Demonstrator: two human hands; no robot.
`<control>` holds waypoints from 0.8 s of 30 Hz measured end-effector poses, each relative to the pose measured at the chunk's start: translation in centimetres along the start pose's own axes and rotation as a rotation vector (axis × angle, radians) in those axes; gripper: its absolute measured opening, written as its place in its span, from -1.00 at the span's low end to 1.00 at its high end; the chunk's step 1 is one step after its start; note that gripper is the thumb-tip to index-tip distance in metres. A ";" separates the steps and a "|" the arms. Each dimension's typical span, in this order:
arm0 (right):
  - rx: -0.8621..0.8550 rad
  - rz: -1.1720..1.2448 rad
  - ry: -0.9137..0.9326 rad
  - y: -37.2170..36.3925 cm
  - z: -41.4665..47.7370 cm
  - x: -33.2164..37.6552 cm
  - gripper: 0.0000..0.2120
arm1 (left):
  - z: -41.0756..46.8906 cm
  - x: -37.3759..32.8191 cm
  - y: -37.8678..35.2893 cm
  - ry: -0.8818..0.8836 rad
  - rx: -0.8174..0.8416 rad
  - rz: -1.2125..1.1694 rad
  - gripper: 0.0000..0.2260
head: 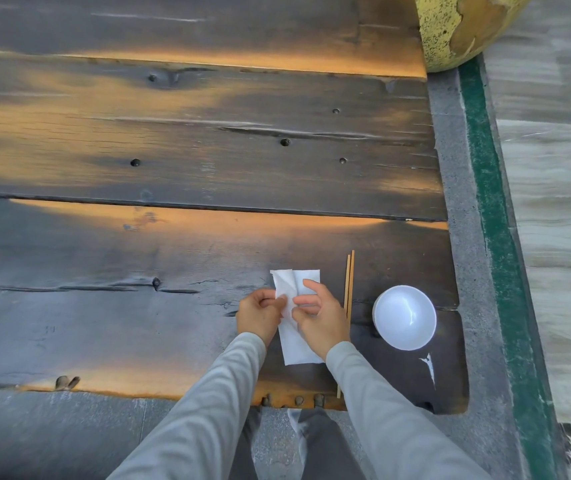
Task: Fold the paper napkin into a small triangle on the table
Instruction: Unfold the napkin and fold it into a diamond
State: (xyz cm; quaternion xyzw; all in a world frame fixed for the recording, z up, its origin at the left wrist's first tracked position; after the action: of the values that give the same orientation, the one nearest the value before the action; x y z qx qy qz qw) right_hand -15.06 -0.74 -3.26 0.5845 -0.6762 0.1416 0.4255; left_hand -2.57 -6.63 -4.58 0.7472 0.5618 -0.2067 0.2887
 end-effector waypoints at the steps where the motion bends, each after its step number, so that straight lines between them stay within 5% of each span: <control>1: -0.008 -0.008 -0.010 -0.1 0.0 -0.2 -0.50 | 0.0 0.1 0.3 0.003 -0.007 0.007 -0.95; 24: -0.036 -0.191 -0.050 -0.9 0.5 -1.2 -0.65 | 2.5 -0.2 9.5 -0.065 -0.220 0.348 -0.91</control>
State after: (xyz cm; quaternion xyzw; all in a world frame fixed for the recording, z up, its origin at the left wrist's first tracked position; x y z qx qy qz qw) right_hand -14.54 -0.52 -4.74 0.6419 -0.6301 0.0735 0.4307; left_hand 6.56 -10.39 -4.45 0.7898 0.4337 -0.1151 0.4181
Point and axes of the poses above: each hand's wrist, its own z-axis towards the middle knuckle, its own y-axis out of the back of the hand, x = y × z, the point moved 3 cm from there along z, towards the middle knuckle, and after that the axes turned 2 degrees about z, right-handed, at the moved point
